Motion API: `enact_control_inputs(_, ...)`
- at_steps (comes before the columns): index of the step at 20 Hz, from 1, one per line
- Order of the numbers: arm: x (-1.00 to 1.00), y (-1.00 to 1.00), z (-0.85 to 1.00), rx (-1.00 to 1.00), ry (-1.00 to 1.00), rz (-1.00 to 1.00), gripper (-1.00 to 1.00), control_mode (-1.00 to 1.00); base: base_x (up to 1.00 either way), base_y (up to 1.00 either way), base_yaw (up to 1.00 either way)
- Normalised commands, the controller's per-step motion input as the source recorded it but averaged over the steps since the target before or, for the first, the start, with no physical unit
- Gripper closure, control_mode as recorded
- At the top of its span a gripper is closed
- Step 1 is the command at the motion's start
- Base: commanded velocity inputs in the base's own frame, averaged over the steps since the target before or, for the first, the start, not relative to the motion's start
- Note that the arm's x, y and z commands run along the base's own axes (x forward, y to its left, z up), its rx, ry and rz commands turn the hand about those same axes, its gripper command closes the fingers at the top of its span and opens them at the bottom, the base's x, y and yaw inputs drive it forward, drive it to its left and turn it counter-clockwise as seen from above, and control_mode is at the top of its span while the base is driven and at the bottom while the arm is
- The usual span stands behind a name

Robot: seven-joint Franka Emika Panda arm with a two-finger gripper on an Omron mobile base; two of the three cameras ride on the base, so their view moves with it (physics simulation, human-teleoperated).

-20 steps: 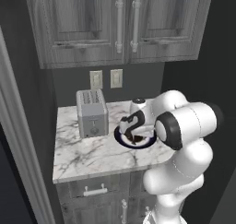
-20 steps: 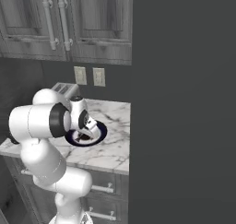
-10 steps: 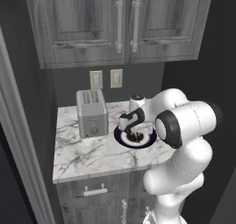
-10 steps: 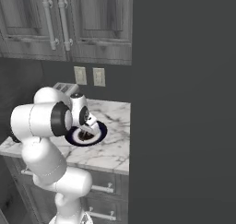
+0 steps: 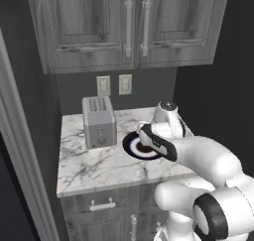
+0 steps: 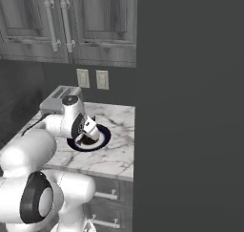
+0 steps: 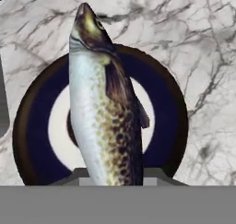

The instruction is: Place the fish on the top rack of the oven, and slide the tray back inside. Close the oven door.

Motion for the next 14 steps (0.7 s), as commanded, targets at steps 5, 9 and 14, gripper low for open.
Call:
enact_control_inputs(5,-0.84,-0.5,1.0,0.15,-0.06,0.03,1.0,-1.0,0.0,0.0,0.0)
enact_control_inputs(9,-0.66,-0.31,1.0,0.08,0.0,0.04,1.0,-1.0,0.0,0.0,0.0)
enact_control_inputs(14,-0.53,-0.12,1.0,0.02,0.05,0.03,1.0,-1.0,0.0,0.0,0.0)
